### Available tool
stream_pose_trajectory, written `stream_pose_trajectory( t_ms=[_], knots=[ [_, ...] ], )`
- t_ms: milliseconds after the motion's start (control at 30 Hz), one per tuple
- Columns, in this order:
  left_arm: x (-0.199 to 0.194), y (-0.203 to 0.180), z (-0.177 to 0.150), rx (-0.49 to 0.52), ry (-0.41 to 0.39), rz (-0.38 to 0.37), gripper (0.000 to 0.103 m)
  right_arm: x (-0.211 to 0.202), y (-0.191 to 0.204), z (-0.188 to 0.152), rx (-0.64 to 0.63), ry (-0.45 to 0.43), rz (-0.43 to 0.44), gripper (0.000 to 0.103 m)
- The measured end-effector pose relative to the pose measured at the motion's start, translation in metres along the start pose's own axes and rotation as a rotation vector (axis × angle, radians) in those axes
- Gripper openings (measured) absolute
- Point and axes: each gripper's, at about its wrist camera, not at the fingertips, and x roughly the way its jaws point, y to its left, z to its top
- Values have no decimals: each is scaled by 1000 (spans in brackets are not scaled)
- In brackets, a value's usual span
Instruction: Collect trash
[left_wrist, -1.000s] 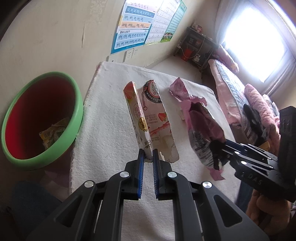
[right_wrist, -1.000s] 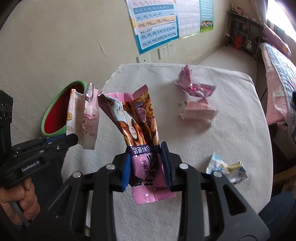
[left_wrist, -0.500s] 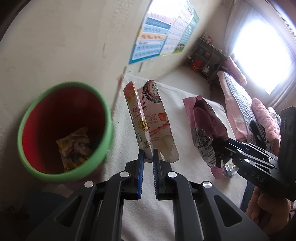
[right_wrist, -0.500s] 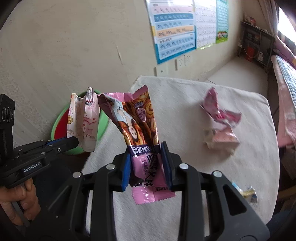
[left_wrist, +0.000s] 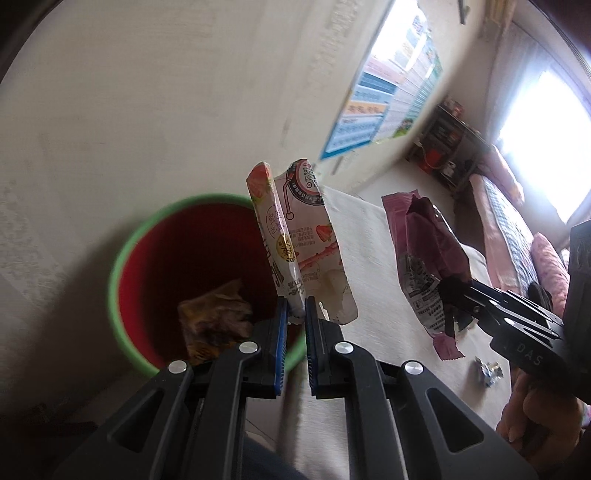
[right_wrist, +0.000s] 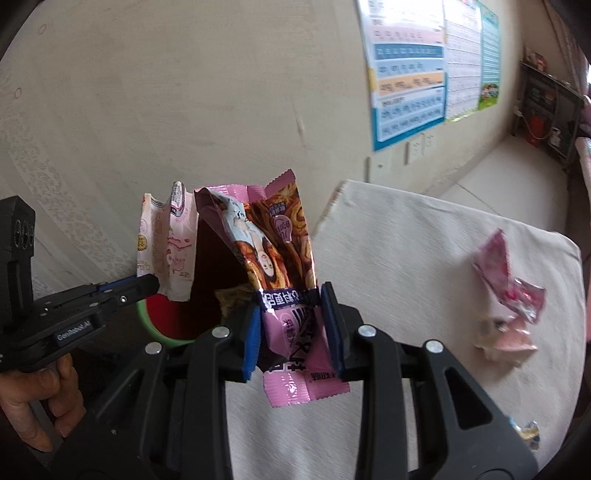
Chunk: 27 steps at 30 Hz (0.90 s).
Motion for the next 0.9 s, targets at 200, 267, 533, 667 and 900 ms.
stream_pose_trajectory(
  t_ms=[200, 267, 533, 667, 900],
  knots=[
    [-3, 25, 6, -35, -10, 32, 7, 19, 27, 17, -16, 4, 50, 30],
    [-3, 32, 7, -46, -9, 40, 7, 24, 37, 20, -28, 8, 61, 30],
    [0, 54, 10, -75, -8, 62, 7, 52, 59, 25, -59, 44, 77, 30],
    [3, 67, 12, -83, -3, 75, 7, 64, 64, 24, -59, 60, 73, 30],
    [8, 83, 11, -95, 8, 84, 7, 83, 76, 25, -68, 86, 81, 30]
  ],
)
